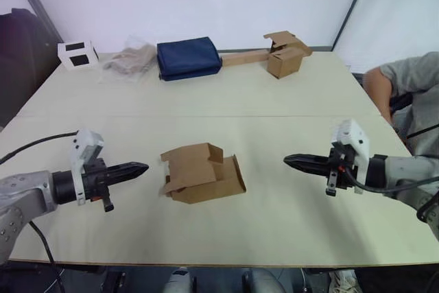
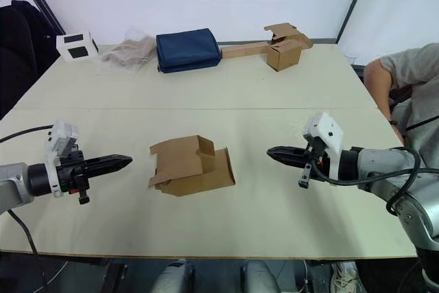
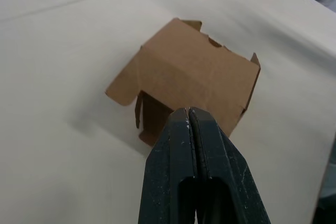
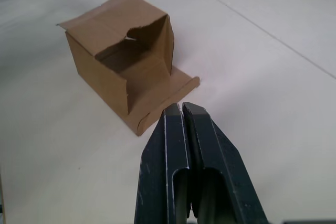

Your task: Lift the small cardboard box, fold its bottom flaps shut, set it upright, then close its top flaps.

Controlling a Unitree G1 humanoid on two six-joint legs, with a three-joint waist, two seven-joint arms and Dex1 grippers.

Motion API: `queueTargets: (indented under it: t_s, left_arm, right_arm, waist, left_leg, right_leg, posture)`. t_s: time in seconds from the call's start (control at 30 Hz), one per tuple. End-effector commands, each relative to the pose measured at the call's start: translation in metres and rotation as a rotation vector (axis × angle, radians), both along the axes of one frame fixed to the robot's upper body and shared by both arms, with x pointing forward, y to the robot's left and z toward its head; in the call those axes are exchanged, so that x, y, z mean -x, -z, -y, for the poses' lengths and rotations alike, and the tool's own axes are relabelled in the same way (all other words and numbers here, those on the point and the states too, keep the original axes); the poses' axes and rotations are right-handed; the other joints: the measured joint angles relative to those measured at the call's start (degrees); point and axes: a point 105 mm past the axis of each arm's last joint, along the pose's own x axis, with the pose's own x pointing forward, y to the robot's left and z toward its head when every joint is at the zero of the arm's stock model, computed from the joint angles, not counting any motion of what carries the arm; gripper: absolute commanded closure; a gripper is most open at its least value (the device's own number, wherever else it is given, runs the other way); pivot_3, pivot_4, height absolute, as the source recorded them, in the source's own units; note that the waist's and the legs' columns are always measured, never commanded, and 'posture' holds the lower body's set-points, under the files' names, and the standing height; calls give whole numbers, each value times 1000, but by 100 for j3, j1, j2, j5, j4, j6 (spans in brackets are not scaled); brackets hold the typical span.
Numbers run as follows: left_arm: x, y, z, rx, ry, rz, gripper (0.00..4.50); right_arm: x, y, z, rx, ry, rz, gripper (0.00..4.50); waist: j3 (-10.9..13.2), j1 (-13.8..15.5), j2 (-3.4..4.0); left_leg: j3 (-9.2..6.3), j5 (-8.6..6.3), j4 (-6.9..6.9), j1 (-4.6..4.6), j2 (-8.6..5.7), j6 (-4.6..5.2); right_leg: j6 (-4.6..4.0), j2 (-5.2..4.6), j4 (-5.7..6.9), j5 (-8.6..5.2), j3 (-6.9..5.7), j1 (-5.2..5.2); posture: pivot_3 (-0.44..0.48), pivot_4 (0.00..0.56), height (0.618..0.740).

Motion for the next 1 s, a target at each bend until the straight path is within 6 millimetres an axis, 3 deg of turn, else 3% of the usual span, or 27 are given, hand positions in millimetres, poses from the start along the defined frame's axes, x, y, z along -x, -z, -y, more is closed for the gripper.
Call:
queueTargets:
  t_s: [0.03,0.37,0.57,1.0]
  left_arm:
    - [0,-7,1,2,19,47,4480]
    - [12,-6,-2,-24,17,51,4480]
    - [4,-6,4,-25,28,59,4480]
    - [4,-6,7,-31,11,90,4480]
  right_arm:
    - [-3,-5,3,20,-6,40,4500]
    - [-4,-7,1,24,-21,37,4500]
    - [-8,-12,9,34,-20,41,4500]
    - [-15,-16,5,30,-48,51,4500]
  waist:
    - [0,-17,0]
    - [0,-45,1]
    - [0,-12,1]
    - [0,-40,1]
  left_leg:
    - [1,0,0,0,0,0]
    - [3,0,-3,0,1,0]
    - [2,0,2,2,0,0]
    - [2,0,-2,0,1,0]
  right_leg:
    - [0,0,0,0,1,0]
    - [0,0,2,0,4,-4]
    - [0,0,0,0,1,2]
    - [0,0,2,1,3,-4]
  posture:
    - [0,150,740]
    - [0,150,740]
    - [0,150,740]
    - [0,150,740]
